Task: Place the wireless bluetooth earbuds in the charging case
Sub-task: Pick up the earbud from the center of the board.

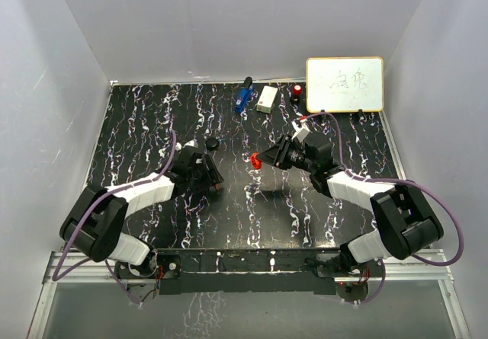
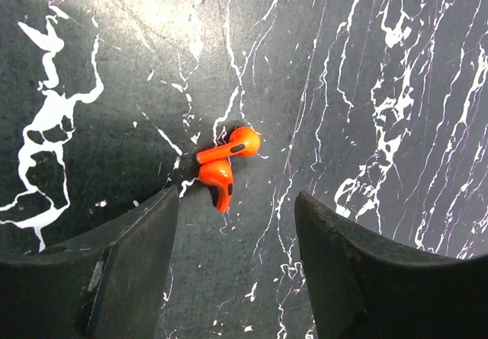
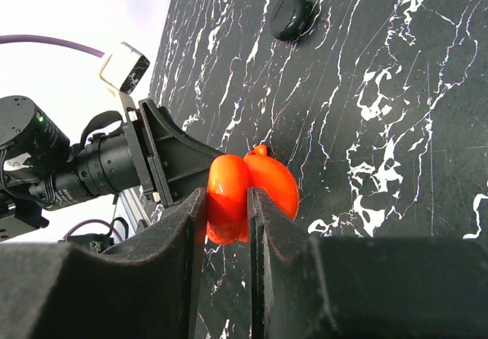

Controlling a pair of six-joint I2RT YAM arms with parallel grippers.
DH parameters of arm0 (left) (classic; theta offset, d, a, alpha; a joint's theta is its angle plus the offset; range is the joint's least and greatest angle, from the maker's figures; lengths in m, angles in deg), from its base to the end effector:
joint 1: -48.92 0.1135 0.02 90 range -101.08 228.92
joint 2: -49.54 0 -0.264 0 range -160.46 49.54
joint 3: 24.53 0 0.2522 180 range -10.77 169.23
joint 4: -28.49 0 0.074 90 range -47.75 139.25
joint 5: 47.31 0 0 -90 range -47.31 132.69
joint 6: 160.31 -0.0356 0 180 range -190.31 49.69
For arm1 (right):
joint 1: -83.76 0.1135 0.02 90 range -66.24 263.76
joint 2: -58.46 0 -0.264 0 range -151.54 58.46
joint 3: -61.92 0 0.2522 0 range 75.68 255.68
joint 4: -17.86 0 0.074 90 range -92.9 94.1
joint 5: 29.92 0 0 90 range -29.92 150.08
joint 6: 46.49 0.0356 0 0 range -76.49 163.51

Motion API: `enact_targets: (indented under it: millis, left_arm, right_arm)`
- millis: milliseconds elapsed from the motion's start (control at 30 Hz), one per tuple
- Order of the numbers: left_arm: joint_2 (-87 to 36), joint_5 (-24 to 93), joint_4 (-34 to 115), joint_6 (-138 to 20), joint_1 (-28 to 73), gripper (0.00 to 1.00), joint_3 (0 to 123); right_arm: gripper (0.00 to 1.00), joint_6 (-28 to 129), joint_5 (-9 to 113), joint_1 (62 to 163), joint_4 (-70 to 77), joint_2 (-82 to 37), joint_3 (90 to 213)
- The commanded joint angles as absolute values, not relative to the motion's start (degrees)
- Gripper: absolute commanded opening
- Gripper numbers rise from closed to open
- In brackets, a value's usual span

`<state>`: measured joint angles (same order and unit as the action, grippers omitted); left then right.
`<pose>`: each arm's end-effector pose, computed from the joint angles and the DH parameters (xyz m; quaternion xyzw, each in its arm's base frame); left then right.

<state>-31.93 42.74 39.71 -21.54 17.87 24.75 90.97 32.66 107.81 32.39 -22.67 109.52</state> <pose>0.2347 -0.1412 0.1649 -0.1416 0.9075 -0.2534 0.3036 0.2576 0.1329 0.2007 0.0257 0.8024 0.4862 0.3451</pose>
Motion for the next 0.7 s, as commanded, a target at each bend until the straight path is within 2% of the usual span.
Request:
enact_targets:
  millis: [0, 667]
  left_arm:
    - [-33.0, 43.8, 38.8, -22.6, 17.5, 0.61, 26.9]
    - [-38.2, 42.1, 34.9, -23.2, 16.8, 0.6, 29.4]
  right_arm:
    - [0.09, 90.3, 32.0, 108.1, 35.6, -23.2, 109.2]
    - [0.09, 90.6, 32.3, 108.1, 36.3, -22.9, 108.1]
